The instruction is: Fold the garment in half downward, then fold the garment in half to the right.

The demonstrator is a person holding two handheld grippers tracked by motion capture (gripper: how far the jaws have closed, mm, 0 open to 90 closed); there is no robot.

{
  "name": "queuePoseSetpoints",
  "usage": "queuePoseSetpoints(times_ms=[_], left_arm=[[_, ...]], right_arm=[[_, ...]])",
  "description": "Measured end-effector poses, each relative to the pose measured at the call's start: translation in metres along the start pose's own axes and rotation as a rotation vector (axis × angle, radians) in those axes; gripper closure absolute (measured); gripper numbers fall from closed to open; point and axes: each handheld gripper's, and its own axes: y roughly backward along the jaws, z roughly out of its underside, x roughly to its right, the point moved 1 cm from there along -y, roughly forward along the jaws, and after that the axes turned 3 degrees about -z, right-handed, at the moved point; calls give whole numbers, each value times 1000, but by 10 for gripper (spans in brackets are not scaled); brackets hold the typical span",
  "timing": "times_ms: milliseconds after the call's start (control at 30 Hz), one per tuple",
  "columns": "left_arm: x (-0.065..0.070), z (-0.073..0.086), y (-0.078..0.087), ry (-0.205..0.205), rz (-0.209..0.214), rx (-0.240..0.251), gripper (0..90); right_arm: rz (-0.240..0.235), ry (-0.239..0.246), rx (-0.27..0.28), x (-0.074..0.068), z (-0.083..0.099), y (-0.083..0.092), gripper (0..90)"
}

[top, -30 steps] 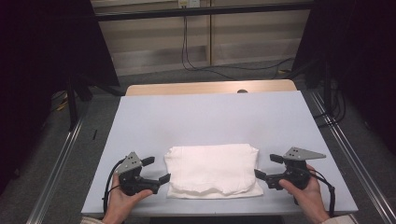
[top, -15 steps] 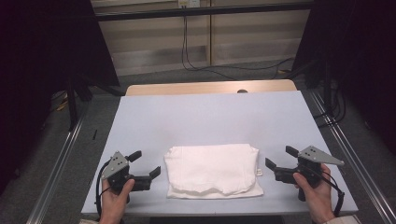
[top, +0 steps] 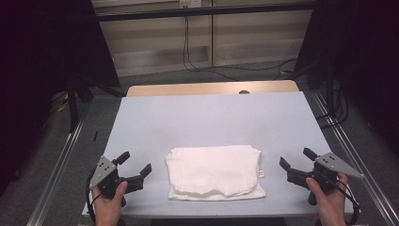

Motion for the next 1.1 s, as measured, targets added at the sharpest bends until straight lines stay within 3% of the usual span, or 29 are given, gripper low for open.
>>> queuePoseSetpoints(times_ms=[300, 367, 433, 567, 700, 900, 933, 1100], left_arm=[[-4, 3, 13, 29, -41, 36, 35], [-5, 4, 14, 17, -69, 23, 35], [-6, 4, 12, 41, -50, 13, 33], [-7, 3, 8, 45, -40, -1, 33], [-10, 5, 6, 62, -50, -26, 34], [-12, 4, 6, 40, -30, -46, 33], [-12, 4, 5, 12, -33, -54, 34], [-8, 2, 2, 3, 22, -65, 39]], right_arm=[[85, 11, 46, 4, 5, 16, 65], [82, 19, 45, 3, 6, 17, 62], [72, 20, 48, 3, 6, 17, 62], [73, 28, 51, 4, 6, 15, 63], [66, 18, 42, 5, 7, 13, 65], [34, 27, 5, 2, 7, 8, 64], [33, 28, -1, 2, 7, 7, 64], [-19, 39, -22, -4, 7, 3, 63]])
